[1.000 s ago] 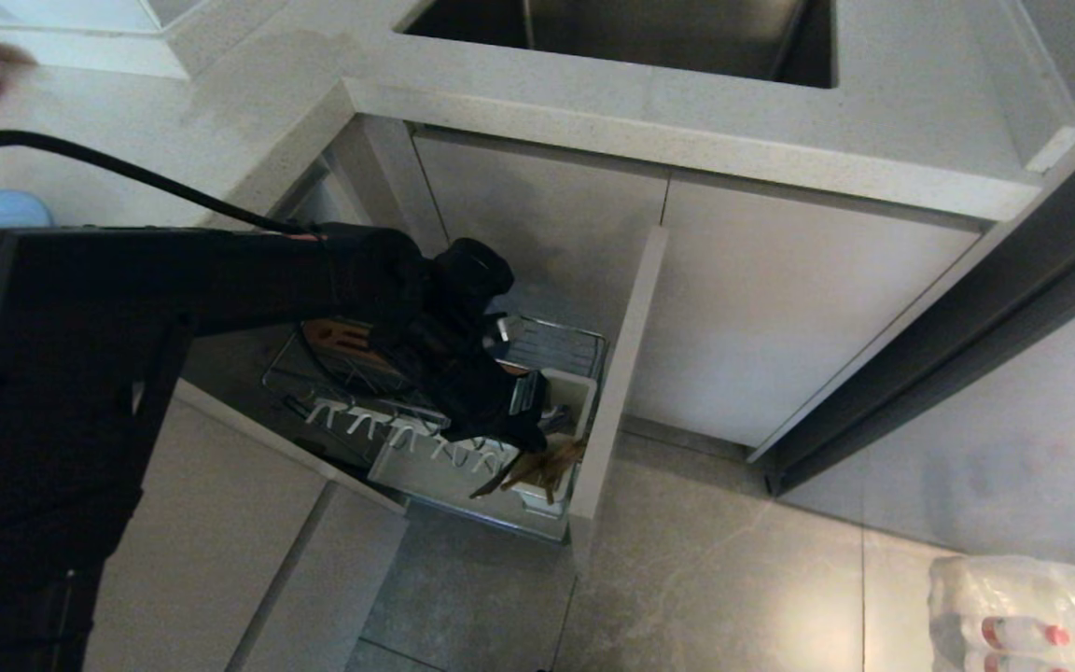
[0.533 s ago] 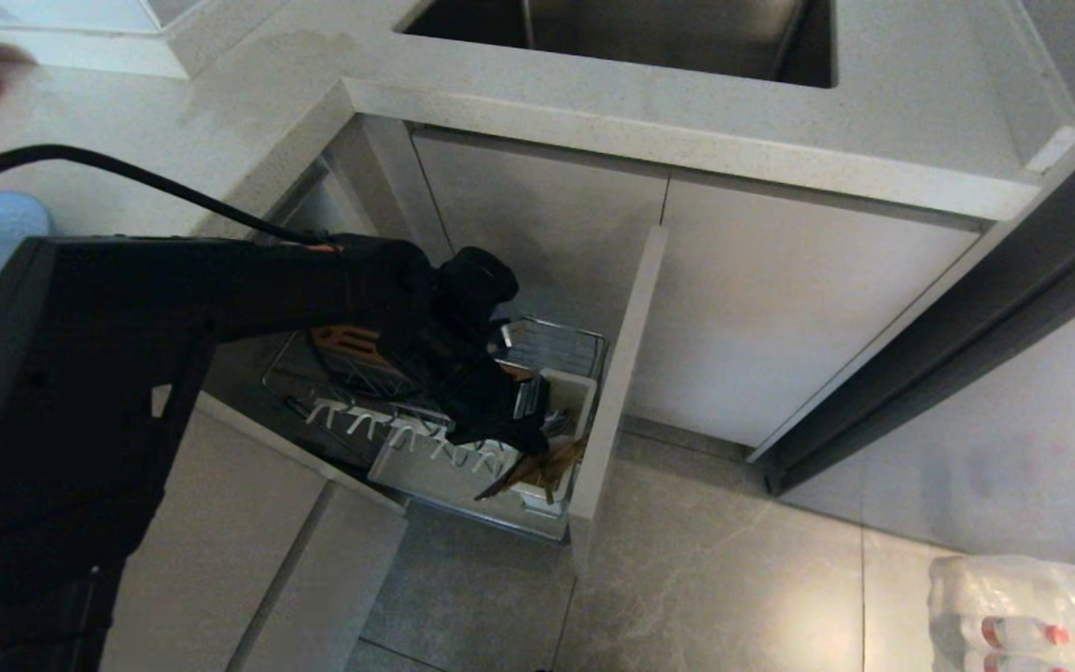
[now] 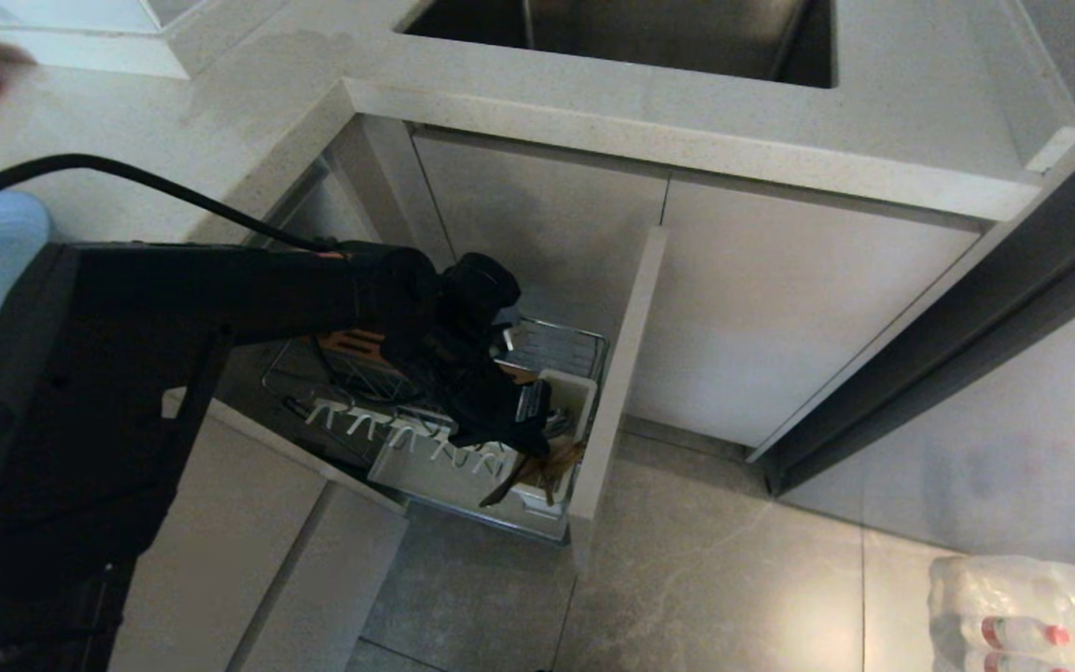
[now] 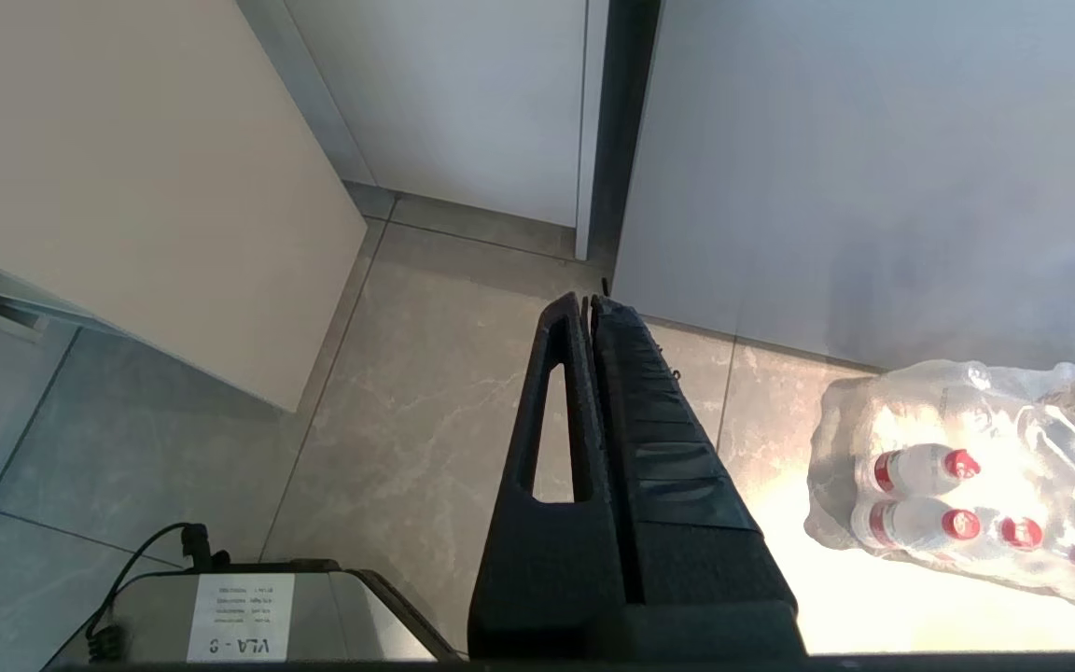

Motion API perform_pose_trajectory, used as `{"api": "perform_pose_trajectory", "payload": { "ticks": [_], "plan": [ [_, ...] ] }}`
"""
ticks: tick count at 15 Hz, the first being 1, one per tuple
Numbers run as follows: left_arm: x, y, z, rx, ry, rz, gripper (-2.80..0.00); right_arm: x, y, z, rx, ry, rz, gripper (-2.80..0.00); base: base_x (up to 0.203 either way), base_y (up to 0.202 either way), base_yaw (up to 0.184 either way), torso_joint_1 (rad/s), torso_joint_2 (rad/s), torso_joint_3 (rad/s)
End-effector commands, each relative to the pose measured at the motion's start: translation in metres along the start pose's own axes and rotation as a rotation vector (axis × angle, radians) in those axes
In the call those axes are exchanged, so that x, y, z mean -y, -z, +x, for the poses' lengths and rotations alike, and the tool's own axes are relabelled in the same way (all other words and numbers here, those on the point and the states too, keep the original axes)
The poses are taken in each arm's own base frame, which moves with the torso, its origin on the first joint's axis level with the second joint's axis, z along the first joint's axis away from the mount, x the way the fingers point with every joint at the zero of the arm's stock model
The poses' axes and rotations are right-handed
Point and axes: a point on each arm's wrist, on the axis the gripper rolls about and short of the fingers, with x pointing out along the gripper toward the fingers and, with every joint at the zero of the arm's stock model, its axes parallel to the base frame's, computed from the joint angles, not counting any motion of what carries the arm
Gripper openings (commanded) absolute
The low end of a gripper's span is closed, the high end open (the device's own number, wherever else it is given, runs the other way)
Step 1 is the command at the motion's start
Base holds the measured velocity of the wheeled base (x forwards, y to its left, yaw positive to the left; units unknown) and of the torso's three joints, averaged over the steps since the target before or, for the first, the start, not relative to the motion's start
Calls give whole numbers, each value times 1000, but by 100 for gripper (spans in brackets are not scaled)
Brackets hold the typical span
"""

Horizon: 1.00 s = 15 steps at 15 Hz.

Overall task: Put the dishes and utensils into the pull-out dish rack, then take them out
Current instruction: Pick up the spoon and place it in the cupboard

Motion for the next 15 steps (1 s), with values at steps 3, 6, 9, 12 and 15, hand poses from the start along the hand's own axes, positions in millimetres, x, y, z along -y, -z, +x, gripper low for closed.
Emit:
{"api": "perform_pose_trajectory", "payload": {
  "ticks": [3, 6, 9, 12, 15],
  "plan": [
    [0, 2, -2, -18, -4, -4, -280, 0, 0, 0, 0, 0, 0, -280, 0, 0, 0, 0, 0, 0],
    [0, 3, -2, -25, -5, -1, -280, 0, 0, 0, -1, 0, 0, -280, 0, 0, 0, 0, 0, 0],
    [0, 3, -4, -22, -4, 0, -280, 0, 0, 0, -1, 0, 0, -280, 0, 0, 0, 0, 0, 0],
    [0, 3, -4, -19, -3, 1, -280, 0, 0, 0, -1, 0, 0, -280, 0, 0, 0, 0, 0, 0],
    [1, 3, -7, -15, -2, 2, -280, 0, 0, 0, -1, 0, 0, -280, 0, 0, 0, 0, 0, 0]
  ]
}}
